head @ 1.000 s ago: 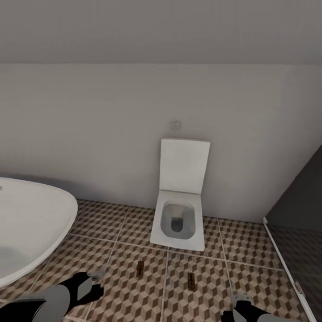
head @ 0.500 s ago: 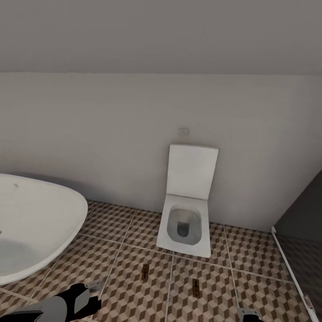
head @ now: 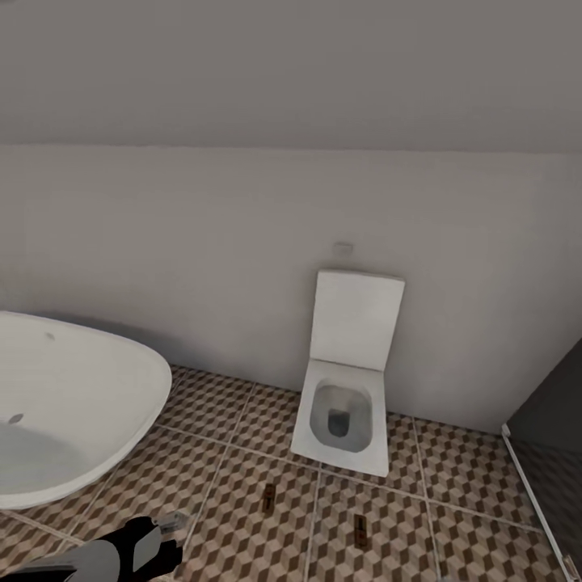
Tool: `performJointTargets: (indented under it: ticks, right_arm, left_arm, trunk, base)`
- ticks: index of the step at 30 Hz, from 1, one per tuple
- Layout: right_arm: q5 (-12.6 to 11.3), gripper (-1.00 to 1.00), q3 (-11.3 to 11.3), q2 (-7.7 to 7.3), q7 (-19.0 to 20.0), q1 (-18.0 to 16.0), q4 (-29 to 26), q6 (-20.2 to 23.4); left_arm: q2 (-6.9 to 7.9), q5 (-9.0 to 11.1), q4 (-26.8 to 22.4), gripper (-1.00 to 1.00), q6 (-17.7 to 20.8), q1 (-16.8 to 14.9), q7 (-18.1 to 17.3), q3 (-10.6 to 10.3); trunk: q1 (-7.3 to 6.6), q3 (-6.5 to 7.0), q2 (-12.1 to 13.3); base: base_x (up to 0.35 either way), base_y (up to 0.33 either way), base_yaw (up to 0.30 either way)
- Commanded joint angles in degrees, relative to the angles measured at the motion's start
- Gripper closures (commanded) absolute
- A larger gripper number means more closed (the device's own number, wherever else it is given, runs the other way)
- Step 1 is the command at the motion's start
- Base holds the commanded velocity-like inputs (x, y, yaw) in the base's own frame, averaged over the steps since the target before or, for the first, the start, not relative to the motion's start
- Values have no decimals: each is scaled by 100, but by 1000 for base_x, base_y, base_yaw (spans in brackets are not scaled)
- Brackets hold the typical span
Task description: Take the four mousetraps from the cabinet in the bathroom and place them on the bathroom floor. Make sure all four end up on the same floor surface, and ensure that at least two of them are either under or directly next to the same bathroom sink.
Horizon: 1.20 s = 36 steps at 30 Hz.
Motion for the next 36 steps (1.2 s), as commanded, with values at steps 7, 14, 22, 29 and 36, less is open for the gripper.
performJointTargets:
  ticks: [7, 14, 22, 29, 36]
  right_arm:
    - [-54, -100, 48, -11, -13, 62, 0, 21]
    - [-65, -100, 48, -13, -13, 145, 0, 10]
    - [-79, -100, 48, -7, -12, 170, 0, -21]
    - [-86, -100, 36, -3, -3, 212, 0, -44]
    - [-85, -100, 38, 7, -3, 285, 0, -48]
  left_arm:
    - [0, 168, 8, -100, -2, -3, 24, 9]
    - [-2, 224, 13, -100, -4, -1, 24, 9]
    - [-17, 233, 20, -100, -5, 5, 19, 2]
    - [-25, 238, 11, -100, -37, 93, 12, 1]
    - [-42, 250, 12, -100, -257, 175, 9, 6]
  trunk:
    - [-154, 182, 279]
    - [-308, 370, 560]
    - [-484, 584, 880]
    - [-637, 771, 1161]
    - [-791, 958, 1442]
  base:
    - [0, 0, 27]
    - [0, 0, -59]
    - [0, 0, -125]
    - [0, 0, -144]
    - [0, 0, -147]
